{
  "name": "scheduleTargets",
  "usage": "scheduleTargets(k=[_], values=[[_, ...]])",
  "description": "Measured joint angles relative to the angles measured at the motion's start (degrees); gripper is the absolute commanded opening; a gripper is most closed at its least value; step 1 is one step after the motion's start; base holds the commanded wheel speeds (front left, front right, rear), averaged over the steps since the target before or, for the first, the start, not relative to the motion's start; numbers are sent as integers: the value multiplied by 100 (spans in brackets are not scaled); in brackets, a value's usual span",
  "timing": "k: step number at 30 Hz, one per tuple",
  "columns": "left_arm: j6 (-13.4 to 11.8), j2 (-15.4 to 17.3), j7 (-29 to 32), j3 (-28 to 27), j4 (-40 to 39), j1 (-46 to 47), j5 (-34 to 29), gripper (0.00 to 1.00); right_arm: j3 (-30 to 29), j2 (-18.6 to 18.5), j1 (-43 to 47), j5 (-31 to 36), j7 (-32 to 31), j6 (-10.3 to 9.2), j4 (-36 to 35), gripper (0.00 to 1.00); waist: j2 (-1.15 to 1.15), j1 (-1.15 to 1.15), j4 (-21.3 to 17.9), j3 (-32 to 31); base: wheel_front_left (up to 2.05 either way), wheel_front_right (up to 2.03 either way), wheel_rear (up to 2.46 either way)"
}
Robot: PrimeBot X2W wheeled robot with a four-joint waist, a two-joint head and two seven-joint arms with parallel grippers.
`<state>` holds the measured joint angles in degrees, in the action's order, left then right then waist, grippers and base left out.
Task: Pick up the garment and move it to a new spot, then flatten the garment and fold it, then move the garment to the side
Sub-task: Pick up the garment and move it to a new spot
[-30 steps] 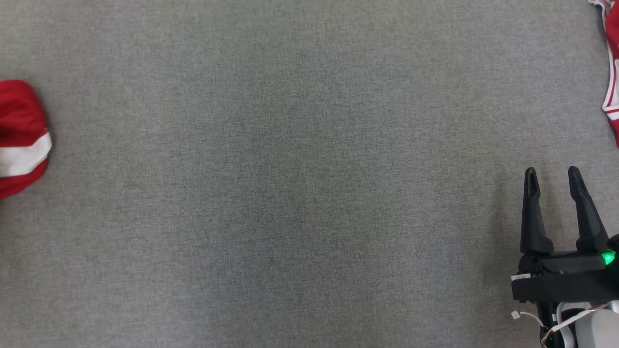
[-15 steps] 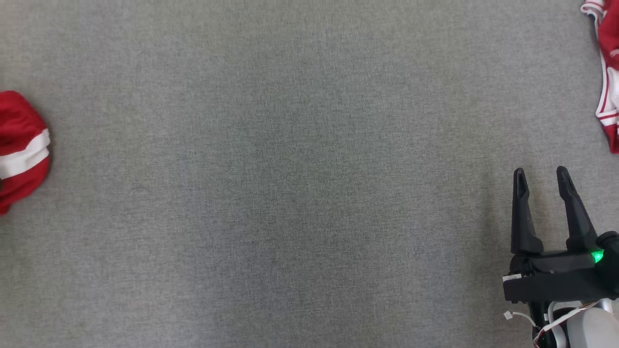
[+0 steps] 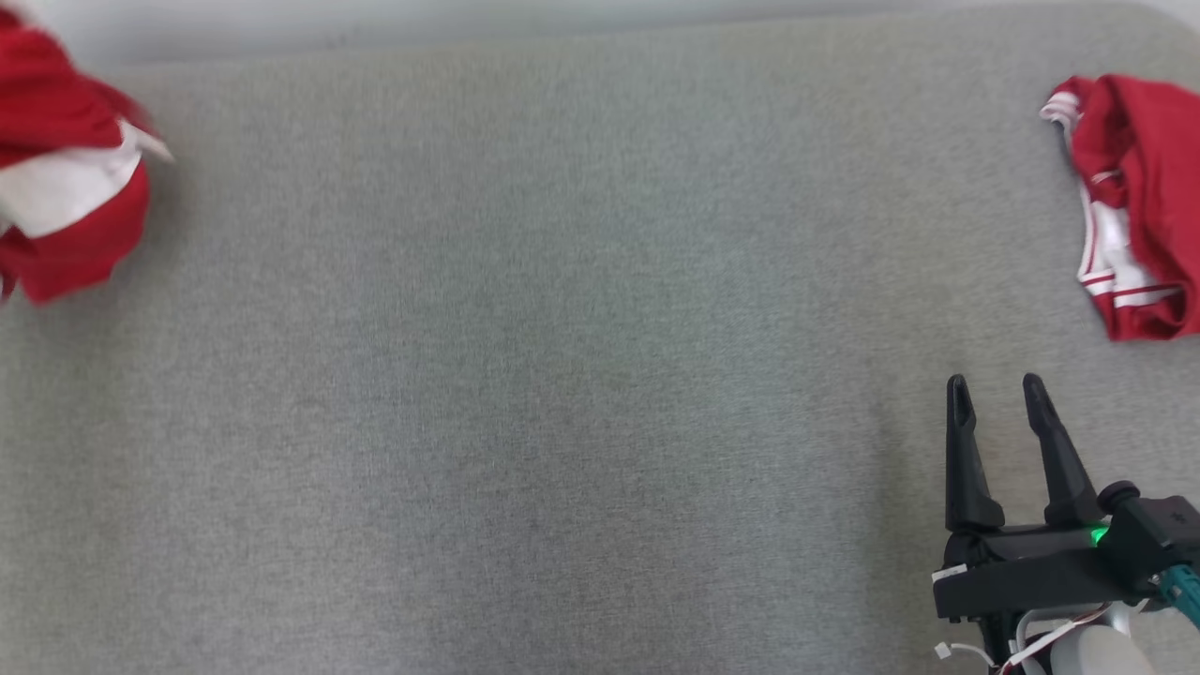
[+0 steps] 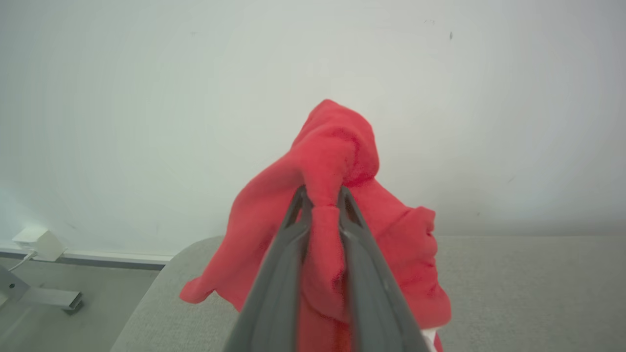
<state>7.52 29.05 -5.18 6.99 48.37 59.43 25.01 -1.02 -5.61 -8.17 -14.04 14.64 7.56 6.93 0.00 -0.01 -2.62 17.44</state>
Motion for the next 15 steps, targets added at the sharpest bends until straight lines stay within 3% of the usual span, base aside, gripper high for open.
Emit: scheduleTargets(k=[8, 15], values=[[-22, -198, 269, 337, -1365, 116, -82, 0, 26, 114, 104, -103, 26, 0, 231, 100, -1, -1, -283, -445, 0, 0, 0], [-116, -611, 676, 646, -2439, 70, -58, 0, 8, 197, 227, -166, 34, 0, 241, 100, -1, 0, -737, -678, 0, 0, 0]])
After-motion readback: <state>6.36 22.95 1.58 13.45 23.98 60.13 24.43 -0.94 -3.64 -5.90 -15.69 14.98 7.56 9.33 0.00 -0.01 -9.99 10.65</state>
